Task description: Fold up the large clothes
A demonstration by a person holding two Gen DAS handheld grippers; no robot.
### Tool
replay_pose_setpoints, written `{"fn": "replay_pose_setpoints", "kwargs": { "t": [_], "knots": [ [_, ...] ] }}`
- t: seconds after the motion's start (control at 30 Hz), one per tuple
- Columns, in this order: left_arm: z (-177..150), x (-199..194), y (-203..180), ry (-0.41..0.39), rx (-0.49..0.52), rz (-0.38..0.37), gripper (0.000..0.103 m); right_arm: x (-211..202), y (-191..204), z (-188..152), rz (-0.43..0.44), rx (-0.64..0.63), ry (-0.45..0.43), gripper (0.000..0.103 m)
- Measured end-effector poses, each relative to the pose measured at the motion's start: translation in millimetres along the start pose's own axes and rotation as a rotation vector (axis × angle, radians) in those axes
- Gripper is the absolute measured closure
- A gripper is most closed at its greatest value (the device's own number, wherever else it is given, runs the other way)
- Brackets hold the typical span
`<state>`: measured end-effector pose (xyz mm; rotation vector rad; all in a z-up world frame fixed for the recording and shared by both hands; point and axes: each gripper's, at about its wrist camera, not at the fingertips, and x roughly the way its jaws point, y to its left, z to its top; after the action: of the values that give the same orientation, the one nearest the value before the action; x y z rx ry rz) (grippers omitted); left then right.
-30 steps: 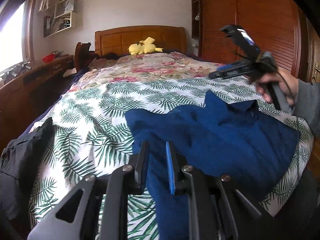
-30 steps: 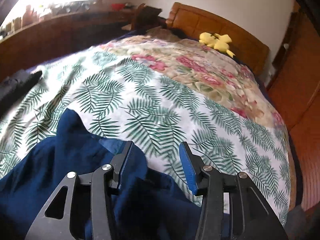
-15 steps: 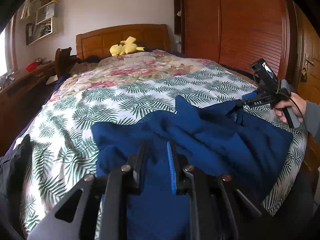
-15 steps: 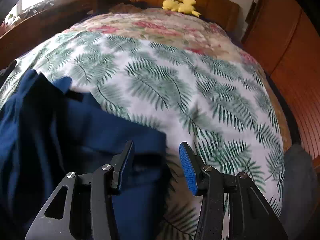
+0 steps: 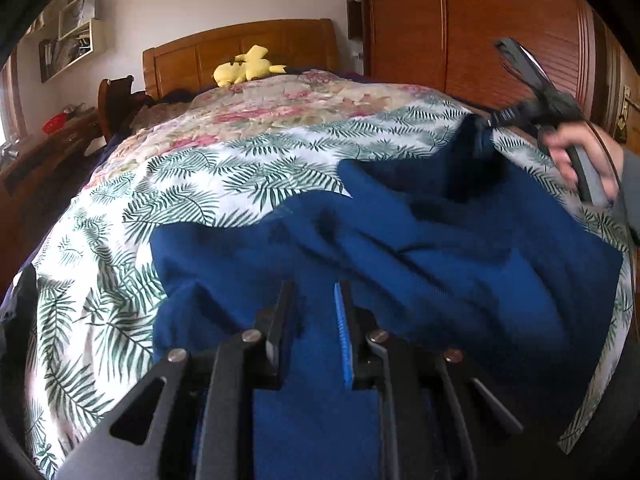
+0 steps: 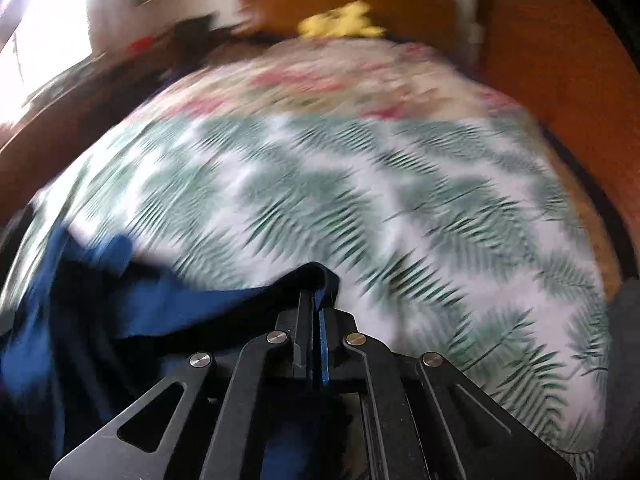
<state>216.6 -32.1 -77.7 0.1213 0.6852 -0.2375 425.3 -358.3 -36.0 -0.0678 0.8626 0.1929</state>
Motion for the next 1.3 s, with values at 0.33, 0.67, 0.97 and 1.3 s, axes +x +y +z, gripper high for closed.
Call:
{"fn": "replay_pose_setpoints", "kwargs": {
  "t": [0.33,0.67,0.97,1.3],
  "knots": [
    [-5,-2,0,-0.008,0.004,-0.006,0.087,15,-16,3,-0.073,0.030,0.046,0.065],
    [-6,-1,1,-0.002,0.002,0.001,0.087,52,-15,-47,0.035,-0.005,0.210,0.058],
    [-7,0,2,-0.001,-0.001,0.009,0.087,17,-41,-45,-0.158,0.052,0.081,0.103],
    [-7,-3,-3,-0.008,0.016,0.035,0.087,-10,-44,-59,-0.095,0.009,0.063,0.099]
  ]
}}
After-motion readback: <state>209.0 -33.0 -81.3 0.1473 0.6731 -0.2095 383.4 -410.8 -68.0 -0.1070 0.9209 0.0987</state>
